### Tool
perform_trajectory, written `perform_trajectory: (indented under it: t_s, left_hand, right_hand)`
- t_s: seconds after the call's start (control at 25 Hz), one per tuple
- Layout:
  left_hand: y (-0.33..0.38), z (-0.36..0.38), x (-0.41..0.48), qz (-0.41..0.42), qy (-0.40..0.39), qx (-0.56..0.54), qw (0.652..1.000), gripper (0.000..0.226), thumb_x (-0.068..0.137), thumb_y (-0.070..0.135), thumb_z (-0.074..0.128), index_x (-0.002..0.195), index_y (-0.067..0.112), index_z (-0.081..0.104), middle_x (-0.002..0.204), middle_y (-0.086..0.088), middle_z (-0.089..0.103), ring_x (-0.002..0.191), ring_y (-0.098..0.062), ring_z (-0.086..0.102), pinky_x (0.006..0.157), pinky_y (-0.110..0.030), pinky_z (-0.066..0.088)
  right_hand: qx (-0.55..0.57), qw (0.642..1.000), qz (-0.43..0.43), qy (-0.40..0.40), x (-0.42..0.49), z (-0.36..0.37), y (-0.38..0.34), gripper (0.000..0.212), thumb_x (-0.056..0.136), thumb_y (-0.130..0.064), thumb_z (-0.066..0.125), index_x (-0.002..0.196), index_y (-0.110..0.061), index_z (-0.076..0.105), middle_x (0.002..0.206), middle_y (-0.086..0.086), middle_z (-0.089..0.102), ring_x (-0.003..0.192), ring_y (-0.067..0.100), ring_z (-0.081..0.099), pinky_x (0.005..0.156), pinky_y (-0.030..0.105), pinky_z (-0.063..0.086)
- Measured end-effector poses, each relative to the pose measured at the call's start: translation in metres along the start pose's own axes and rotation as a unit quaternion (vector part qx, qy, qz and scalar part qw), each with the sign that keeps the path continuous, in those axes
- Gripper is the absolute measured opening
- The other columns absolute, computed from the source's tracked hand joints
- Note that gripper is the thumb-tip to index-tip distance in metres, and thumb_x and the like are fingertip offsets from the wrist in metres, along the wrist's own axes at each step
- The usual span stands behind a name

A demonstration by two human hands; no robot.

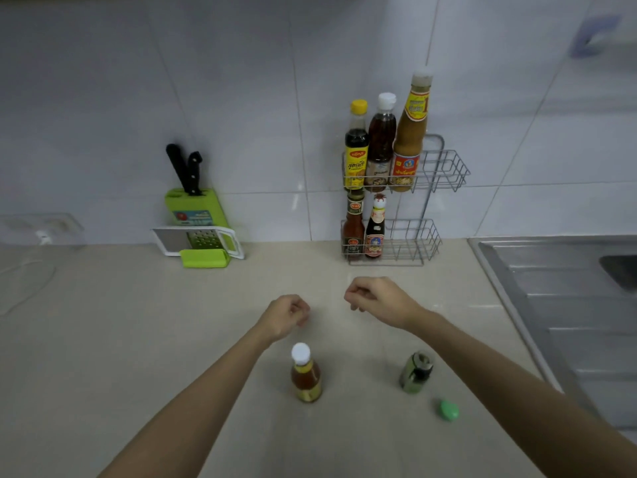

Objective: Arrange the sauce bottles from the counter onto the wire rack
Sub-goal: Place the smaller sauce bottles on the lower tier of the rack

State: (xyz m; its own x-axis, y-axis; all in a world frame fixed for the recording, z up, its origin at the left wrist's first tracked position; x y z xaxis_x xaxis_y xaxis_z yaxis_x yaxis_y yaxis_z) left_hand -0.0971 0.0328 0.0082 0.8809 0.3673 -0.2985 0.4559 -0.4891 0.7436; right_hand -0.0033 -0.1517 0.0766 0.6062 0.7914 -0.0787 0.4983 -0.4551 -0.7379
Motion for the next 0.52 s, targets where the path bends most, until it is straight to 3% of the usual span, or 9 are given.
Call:
perform_trajectory:
  t_s: [0.16, 0.28, 0.36, 0.52]
  left_hand:
    - [-0.035, 0.000, -0.041, 0.020, 0.005, -0.028, 0.999, 0.026, 0.087, -0.007, 0.047, 0.103, 0.004, 0.064, 0.104, -0.018, 0.071, 0.084, -0.018, 0.063, 0.062, -0.006, 0.047]
    - [-0.042, 0.011, -0.070, 0.066, -0.078, -0.041, 0.994, 0.040, 0.072, 0.007, 0.058, 0.112, 0.008, 0.061, 0.114, -0.008, 0.068, 0.103, -0.016, 0.064, 0.085, -0.023, 0.053]
    - [-0.042, 0.021, -0.087, 0.090, -0.109, -0.052, 0.989, 0.052, 0.065, 0.020, 0.068, 0.116, 0.016, 0.058, 0.117, 0.000, 0.065, 0.110, -0.011, 0.061, 0.089, -0.029, 0.052]
    - [-0.037, 0.035, -0.108, 0.103, -0.050, -0.086, 0.990, 0.045, 0.070, 0.021, 0.077, 0.111, 0.019, 0.059, 0.108, 0.007, 0.067, 0.101, -0.006, 0.062, 0.086, -0.020, 0.049]
  right_hand:
    - [-0.065, 0.997, -0.030, -0.018, -0.029, 0.041, -0.047, 0.034, 0.086, -0.051, 0.057, 0.100, -0.022, 0.066, 0.084, -0.006, 0.067, 0.074, 0.011, 0.061, 0.075, 0.031, 0.051]
    - [-0.165, 0.984, -0.057, -0.035, -0.042, 0.067, -0.071, 0.048, 0.079, -0.063, 0.058, 0.109, -0.026, 0.061, 0.090, -0.009, 0.063, 0.072, 0.003, 0.052, 0.071, 0.029, 0.045]
    - [-0.214, 0.974, -0.056, -0.037, -0.046, 0.079, -0.078, 0.047, 0.077, -0.062, 0.060, 0.105, -0.025, 0.060, 0.093, -0.005, 0.063, 0.079, 0.012, 0.055, 0.070, 0.032, 0.045]
    - [-0.281, 0.958, -0.042, -0.029, -0.045, 0.088, -0.087, 0.040, 0.080, -0.051, 0.062, 0.100, -0.017, 0.061, 0.098, 0.003, 0.062, 0.086, 0.023, 0.058, 0.071, 0.036, 0.045]
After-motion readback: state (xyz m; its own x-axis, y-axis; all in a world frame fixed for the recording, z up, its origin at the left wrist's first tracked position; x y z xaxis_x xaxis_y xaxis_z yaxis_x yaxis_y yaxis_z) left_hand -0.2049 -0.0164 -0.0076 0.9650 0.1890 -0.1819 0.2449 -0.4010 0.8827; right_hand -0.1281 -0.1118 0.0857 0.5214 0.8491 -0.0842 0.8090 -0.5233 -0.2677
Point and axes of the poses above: each hand's wrist, its own x-axis towards the middle knuckle, its own z-axis out of the palm, y = z × x, the point moved 6 cm from there along x, towards the middle knuckle
